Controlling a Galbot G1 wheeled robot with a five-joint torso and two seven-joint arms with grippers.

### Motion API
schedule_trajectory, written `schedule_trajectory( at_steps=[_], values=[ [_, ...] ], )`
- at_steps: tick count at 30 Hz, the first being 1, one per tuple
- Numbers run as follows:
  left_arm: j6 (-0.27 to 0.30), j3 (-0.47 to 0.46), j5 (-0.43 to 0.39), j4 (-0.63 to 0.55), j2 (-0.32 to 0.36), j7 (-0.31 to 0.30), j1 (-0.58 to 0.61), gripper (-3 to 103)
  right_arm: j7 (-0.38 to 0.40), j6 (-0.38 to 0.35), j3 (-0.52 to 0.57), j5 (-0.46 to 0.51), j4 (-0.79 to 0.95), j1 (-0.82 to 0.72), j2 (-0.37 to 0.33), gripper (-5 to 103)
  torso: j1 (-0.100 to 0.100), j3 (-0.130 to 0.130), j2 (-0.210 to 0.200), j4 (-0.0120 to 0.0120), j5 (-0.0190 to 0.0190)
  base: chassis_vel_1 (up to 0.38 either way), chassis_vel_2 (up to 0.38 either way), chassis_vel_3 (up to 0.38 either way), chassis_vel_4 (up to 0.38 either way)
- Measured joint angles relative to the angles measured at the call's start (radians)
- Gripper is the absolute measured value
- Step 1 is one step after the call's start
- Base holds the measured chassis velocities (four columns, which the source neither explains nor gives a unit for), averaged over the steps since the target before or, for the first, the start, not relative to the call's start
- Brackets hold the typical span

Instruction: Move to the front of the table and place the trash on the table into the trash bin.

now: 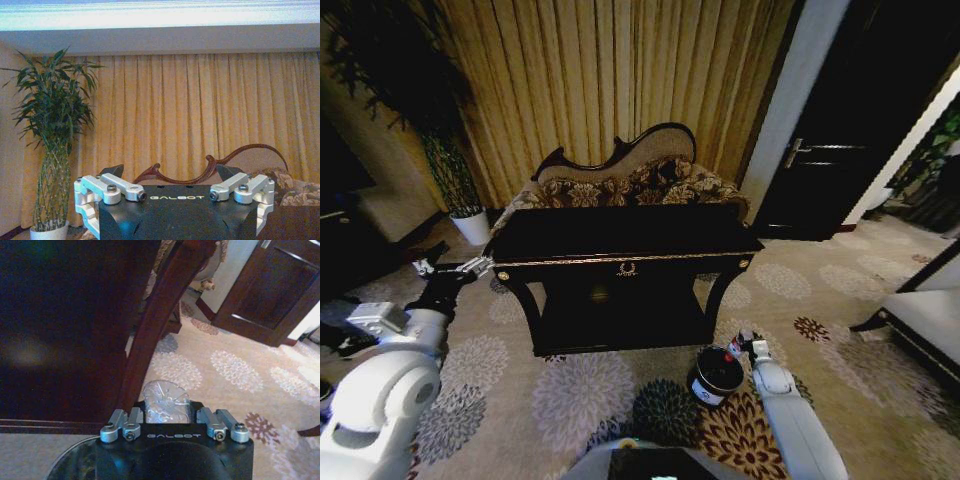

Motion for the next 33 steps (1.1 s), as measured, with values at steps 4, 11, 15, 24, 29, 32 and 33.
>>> schedule_trajectory(
  at_steps=[4,11,15,24,29,32,33],
  values=[
    [-0.001,-0.011,-0.012,0.002,0.022,0.016,-0.002,100,0.000,0.019,0.003,-0.020,-0.010,0.007,0.045,44,0.000,0.000,0.000,0.0001,0.0003,0.000,0.000,0.000,0.000],
    [-0.001,-0.039,-0.023,-0.017,0.044,0.037,0.000,100,0.000,0.088,-0.001,-0.025,-0.008,0.015,0.066,71,0.000,0.000,0.000,0.0000,0.0001,0.000,0.000,0.000,0.000],
    [-0.004,-0.041,-0.023,-0.022,0.042,0.038,0.005,100,0.000,0.090,0.001,-0.021,0.027,0.007,0.066,88,0.000,0.000,0.000,0.0002,0.0001,0.000,0.000,0.000,0.000],
    [-0.015,-0.028,-0.019,-0.017,0.030,0.034,0.001,100,0.000,0.115,-0.005,0.113,0.314,-0.072,0.041,100,0.000,0.000,0.000,0.0000,-0.0002,0.000,0.000,0.000,0.000],
    [-0.015,-0.017,-0.013,-0.016,0.024,-0.002,-0.004,100,0.000,0.127,-0.048,0.202,0.584,-0.158,0.032,100,0.000,0.000,0.000,-0.0002,-0.0001,0.000,0.000,0.000,0.000],
    [-0.013,-0.019,-0.012,-0.016,0.030,-0.013,-0.007,100,0.000,0.068,-0.094,0.291,0.786,-0.214,0.023,100,0.000,0.000,0.000,0.0003,-0.0001,0.000,0.000,0.000,0.000],
    [-0.011,-0.023,-0.012,-0.017,0.036,-0.014,-0.006,100,0.000,0.028,-0.107,0.345,0.889,-0.256,0.014,100,0.000,0.000,0.000,0.0004,-0.0002,0.000,0.000,0.000,0.000]
  ],
)
